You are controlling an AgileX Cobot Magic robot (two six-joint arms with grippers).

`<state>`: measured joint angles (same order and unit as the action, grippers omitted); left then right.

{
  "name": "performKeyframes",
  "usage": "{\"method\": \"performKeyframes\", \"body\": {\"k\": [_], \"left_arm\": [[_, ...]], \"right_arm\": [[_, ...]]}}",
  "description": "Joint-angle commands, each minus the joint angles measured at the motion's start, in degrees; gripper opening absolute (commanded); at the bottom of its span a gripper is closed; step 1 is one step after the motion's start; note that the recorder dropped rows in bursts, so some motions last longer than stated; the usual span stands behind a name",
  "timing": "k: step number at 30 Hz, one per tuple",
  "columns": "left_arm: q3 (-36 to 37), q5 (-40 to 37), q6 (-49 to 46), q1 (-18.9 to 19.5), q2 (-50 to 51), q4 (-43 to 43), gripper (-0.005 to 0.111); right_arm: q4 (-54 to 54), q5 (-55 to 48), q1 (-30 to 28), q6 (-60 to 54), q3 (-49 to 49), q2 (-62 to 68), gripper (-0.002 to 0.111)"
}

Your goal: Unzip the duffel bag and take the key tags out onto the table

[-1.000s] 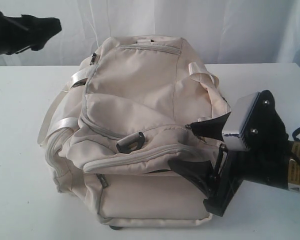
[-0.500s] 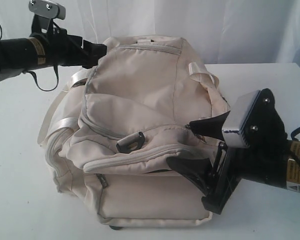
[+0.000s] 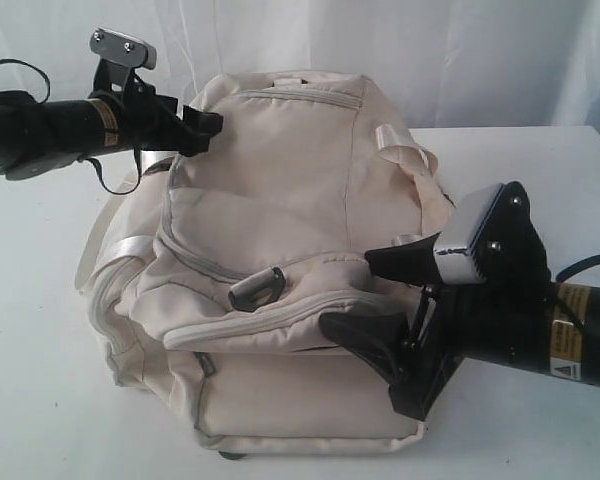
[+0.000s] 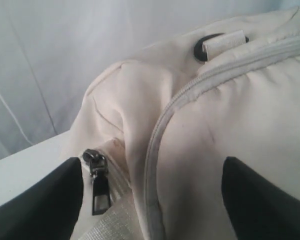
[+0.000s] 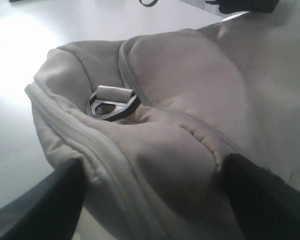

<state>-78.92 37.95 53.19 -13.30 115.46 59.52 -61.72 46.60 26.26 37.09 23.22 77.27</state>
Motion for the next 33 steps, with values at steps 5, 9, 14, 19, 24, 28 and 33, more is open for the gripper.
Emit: {"method": "performKeyframes", "body": {"k": [5, 9, 14, 19, 24, 28, 33], "left_arm": [[-0.41, 2.86, -4.09, -1.00, 3.27, -0.81, 0.078], [-0.51, 2.45, -5.70, -2.17, 4.03, -2.49, 0.078], [-0.51, 2.55, -5.70, -2.43, 4.03, -2.37, 0.055], [-0.51, 2.79, -5.51, -2.43, 4.03, -1.66, 0.000], [-0.51, 2.01, -1.89, -2.43, 2.68, -0.67, 0.000], [-0.51, -4.24, 5.48, -2.43, -0.98, 9.91, 0.000], [-0.51, -11.86, 22.44, -2.00, -7.00, 32.36, 0.000]], "right_arm": [[0.65, 3.22, 0.03, 2.89, 0.38, 1.14, 0.072], [0.35, 3.11, 0.03, 4.22, 0.89, 1.14, 0.068], [0.00, 3.11, 0.03, 4.33, 1.34, 1.14, 0.061], [-1.48, 0.67, 0.03, 4.33, 1.39, 1.14, 0.038], [-1.48, -0.11, 0.03, 4.33, 1.85, 1.14, 0.006], [-4.80, -1.18, 0.03, 5.62, 3.01, 1.14, 0.000], [-4.59, -1.04, 0.03, 5.62, 3.01, 1.14, 0.000]]}}
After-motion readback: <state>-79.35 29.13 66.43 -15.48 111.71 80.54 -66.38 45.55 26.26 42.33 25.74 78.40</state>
